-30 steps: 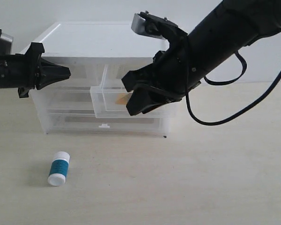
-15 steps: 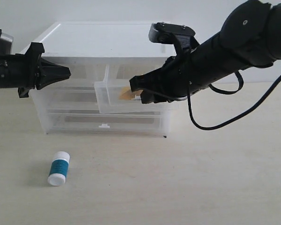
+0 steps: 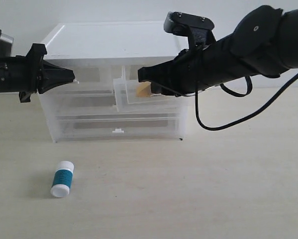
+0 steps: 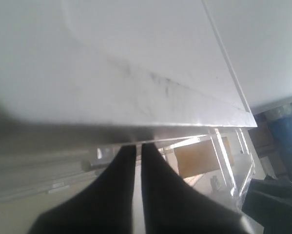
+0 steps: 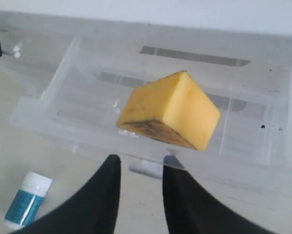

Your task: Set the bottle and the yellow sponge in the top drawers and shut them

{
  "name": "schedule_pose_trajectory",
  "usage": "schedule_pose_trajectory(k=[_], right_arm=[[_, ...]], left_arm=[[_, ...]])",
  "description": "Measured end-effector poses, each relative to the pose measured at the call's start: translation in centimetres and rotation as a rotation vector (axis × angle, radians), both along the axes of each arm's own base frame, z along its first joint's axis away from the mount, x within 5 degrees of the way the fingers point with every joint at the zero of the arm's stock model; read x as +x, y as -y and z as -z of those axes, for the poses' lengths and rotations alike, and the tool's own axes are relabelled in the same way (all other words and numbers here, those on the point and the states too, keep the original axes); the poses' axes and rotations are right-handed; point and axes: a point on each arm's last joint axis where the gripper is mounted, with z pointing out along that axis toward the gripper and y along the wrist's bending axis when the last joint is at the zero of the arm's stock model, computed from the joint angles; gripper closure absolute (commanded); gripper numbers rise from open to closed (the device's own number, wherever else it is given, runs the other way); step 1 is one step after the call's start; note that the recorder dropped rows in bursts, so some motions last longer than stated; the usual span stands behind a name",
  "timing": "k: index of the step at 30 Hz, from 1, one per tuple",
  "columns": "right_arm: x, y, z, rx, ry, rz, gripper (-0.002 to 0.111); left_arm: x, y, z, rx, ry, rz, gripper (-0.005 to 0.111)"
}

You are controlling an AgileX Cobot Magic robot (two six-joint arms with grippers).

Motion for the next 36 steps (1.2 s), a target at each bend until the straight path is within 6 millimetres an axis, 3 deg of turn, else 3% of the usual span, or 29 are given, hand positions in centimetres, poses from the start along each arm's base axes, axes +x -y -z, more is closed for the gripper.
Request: schedule_pose_trajectory(k=[11,20,36], right_arm=[[2.6,-0.1,2.4,-0.003,0.091,0.127,0.081],[3.5,-0.2,0.8,0.031,0.166,0.16,0.081],[3.5,-1.4,0.3,0.033,0.079,0.062,0.081]], left_arm=[[0.0,0.0,0.0,0.0,0.0,0.0,0.103],[0.0,0.0,0.0,0.0,0.0,0.0,0.103],[-0.3,-0.4,-0.4,-0.058,-0.005,0.036,0.103]])
